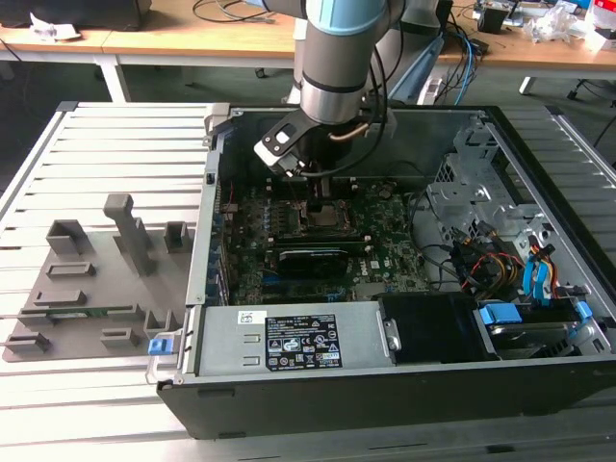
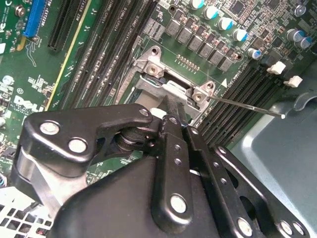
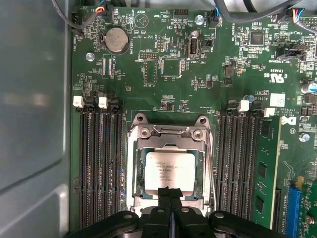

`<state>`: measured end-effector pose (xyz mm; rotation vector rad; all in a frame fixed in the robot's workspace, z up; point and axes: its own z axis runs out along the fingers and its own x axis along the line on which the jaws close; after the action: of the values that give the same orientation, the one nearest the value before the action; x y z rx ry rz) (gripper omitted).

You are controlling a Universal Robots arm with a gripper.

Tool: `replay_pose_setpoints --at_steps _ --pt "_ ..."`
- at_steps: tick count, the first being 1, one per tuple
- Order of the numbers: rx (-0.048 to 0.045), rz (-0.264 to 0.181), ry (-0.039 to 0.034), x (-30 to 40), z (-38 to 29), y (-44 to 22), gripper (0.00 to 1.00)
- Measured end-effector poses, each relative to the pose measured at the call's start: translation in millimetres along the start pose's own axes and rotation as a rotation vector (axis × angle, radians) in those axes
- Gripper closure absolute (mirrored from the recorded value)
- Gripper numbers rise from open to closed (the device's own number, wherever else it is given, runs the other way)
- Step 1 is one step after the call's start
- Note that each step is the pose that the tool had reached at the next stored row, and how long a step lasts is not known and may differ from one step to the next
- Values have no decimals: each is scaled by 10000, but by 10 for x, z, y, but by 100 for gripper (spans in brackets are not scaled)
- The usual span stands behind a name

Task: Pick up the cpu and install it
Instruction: 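Close the cpu cover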

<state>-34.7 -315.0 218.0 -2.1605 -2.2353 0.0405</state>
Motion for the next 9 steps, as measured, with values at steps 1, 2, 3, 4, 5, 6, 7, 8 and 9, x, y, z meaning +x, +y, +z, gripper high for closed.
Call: replay_pose_setpoints --at_steps 1,2,3,4,5,6,7,8,9 --pt "0 -1 0 0 7 -1 89" --pt "0 -1 0 0 10 -2 89" --pt "0 1 0 0 12 -2 89" --pt "0 0 0 0 17 -2 89" --pt "0 1 0 0 24 -3 89" --pt "0 2 1 0 38 -5 89" --pt "0 1 0 0 53 -9 89" --pt "-1 1 1 0 65 -13 89" --pt "0 1 1 1 74 -15 89"
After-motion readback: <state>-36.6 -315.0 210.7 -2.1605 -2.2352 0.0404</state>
